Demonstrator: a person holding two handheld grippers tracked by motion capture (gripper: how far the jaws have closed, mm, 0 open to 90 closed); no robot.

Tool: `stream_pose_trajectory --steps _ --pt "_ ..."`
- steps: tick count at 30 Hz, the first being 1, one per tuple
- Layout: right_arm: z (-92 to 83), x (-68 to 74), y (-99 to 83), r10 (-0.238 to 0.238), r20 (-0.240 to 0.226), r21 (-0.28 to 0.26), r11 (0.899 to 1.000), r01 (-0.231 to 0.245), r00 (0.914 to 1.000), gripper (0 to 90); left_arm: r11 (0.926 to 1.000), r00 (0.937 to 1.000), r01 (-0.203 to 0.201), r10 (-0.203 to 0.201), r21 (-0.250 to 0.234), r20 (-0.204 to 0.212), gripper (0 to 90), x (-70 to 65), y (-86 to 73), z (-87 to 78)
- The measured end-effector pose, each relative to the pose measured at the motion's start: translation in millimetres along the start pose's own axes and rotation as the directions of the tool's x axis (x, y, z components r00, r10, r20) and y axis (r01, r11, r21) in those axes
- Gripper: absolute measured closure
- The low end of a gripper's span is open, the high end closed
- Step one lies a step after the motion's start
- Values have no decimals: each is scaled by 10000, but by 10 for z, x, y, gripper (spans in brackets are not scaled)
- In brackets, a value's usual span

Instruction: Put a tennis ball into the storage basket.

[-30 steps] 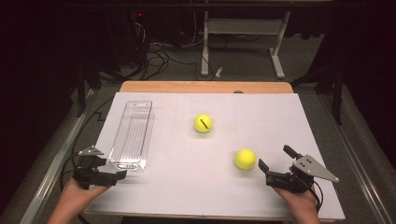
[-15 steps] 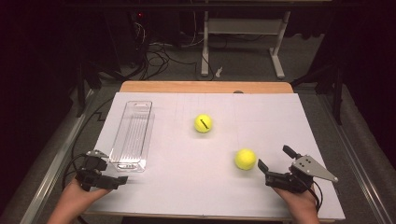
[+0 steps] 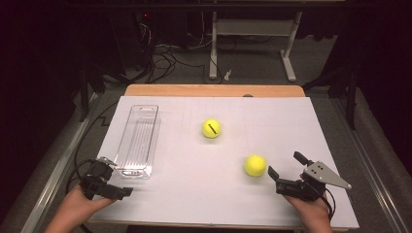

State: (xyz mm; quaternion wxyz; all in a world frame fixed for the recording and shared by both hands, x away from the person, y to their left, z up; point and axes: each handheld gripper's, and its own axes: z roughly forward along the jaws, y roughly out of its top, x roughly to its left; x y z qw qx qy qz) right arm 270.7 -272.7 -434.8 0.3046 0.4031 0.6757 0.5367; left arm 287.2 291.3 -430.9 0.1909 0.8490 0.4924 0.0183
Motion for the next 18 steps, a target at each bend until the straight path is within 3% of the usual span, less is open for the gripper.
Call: stream_pose_trajectory --steps 2,5,8,13,18 --pt "-8 3 2 -61 -16 -32 10000 61 10000 1 9995 9990 306 -306 6 329 7 30 -4 -19" --pt "-19 1 7 -50 -38 -65 10000 50 10000 1 9991 9987 425 -423 -84 300 6 54 -6 -41" --pt "-25 8 9 -34 -70 -101 9999 33 10000 1 9980 9961 595 -608 216 644 5 75 -10 -35" --pt "-24 19 11 -63 -108 -101 9999 62 9999 1 9944 9953 599 -660 866 705 5 57 -8 -6" --pt "-27 25 13 -72 -125 -123 9999 70 9999 1 9909 9924 663 -777 1171 956 6 45 -7 -13"
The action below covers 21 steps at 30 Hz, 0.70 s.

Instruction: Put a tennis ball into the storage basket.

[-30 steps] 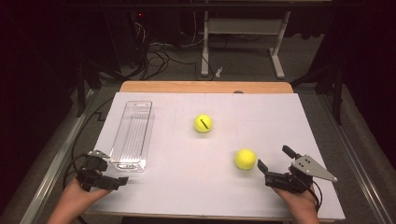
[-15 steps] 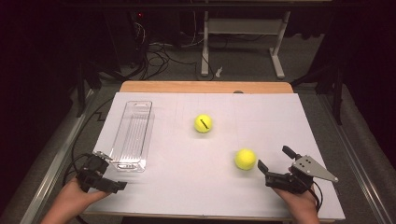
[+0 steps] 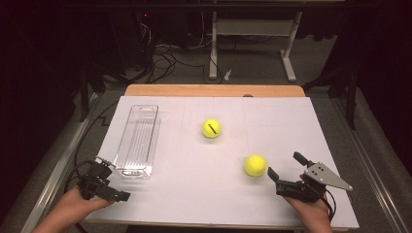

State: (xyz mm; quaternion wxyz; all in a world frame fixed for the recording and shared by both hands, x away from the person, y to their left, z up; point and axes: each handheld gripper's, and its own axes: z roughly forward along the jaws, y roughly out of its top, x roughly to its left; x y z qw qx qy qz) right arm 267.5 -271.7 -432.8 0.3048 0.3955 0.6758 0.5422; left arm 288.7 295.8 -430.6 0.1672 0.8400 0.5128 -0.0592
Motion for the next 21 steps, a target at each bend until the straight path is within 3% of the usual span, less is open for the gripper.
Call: stream_pose_trajectory --steps 12,21 --pt "-5 5 -2 27 -18 -8 10000 -27 10000 1 9951 9985 -119 171 978 -528 8 -56 0 28" --pt "0 12 -4 17 -26 5 10000 -17 10000 1 9908 9991 -166 218 1343 -374 7 -129 30 49"
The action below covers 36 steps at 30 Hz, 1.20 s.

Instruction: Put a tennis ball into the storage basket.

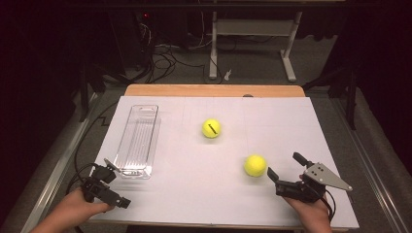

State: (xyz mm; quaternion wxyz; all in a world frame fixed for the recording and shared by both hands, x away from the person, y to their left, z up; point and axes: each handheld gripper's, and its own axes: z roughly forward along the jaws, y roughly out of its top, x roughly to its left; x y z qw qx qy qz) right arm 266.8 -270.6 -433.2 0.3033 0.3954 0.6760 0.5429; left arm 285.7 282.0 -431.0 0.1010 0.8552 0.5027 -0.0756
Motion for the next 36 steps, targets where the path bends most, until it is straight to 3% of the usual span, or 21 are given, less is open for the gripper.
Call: stream_pose_trajectory --steps 16,27,36 --pt "3 6 -3 5 -26 23 10000 -4 10000 1 9959 9961 -860 855 282 216 7 -353 185 66" --pt "2 11 0 -24 -49 0 10000 24 10000 1 9847 9859 -1653 1635 552 358 7 -649 418 87" --pt "-6 3 3 -7 -43 -29 10000 7 10000 1 9770 9783 -2045 2018 602 478 6 -838 573 96"
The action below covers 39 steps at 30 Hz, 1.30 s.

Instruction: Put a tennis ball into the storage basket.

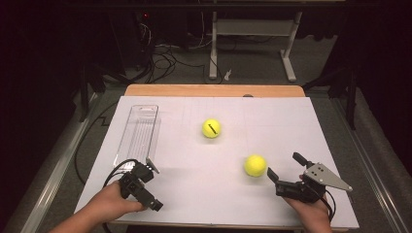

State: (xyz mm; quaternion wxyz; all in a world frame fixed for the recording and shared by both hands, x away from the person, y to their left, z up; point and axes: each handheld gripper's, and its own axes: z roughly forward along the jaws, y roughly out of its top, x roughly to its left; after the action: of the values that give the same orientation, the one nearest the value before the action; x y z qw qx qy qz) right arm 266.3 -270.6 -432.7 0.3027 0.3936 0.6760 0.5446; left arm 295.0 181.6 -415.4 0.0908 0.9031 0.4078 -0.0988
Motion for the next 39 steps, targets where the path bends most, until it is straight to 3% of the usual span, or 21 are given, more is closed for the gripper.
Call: stream_pose_trajectory --steps 15,28,39 --pt "-7 -3 6 -18 -17 -53 10000 18 10000 1 9976 9976 -682 683 -113 125 6 -213 315 -115" --pt "-16 -18 6 45 -11 -73 10000 -45 10000 1 9945 9947 -1012 1017 -287 179 6 -356 592 -258" --pt "-24 -31 5 90 -9 -99 9999 -90 10000 1 9941 9947 -993 1003 -447 226 6 -339 825 -417"
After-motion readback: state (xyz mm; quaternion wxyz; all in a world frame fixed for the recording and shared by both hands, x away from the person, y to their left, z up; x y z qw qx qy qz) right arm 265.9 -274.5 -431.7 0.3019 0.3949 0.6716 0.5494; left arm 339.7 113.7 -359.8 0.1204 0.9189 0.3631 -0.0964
